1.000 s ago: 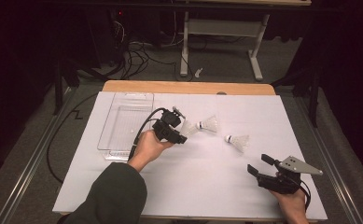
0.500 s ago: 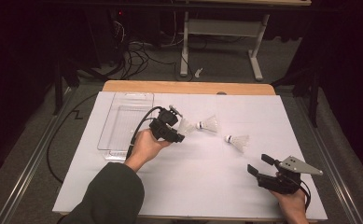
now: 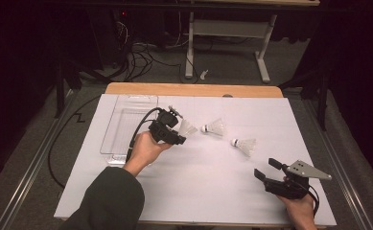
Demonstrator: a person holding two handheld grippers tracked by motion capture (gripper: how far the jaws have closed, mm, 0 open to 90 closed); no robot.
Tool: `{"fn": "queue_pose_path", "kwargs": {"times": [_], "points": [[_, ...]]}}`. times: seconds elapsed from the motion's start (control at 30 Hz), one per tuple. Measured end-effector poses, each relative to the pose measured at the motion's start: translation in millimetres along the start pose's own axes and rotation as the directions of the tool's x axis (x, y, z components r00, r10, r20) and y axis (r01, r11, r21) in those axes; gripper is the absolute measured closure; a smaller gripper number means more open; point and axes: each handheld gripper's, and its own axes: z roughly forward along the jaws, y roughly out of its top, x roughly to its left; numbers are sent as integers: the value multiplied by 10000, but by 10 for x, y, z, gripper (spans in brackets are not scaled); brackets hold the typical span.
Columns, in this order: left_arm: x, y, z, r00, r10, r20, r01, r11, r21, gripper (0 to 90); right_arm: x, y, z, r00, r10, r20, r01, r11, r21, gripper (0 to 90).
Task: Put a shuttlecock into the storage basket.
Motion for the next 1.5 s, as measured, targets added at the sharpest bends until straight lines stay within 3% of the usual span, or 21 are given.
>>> {"fn": "queue_pose_path", "kwargs": {"times": [0.67,1.5], "points": [[93,-74,-204,9994,-222,-272,214,9993,-304,649,0,0,2,10000,18,15,-18,10000,4,269],[355,-229,-434,9914,-984,-864,923,9931,-719,649,1,0,2,10000,11,28,-11,10000,-2,269]]}}
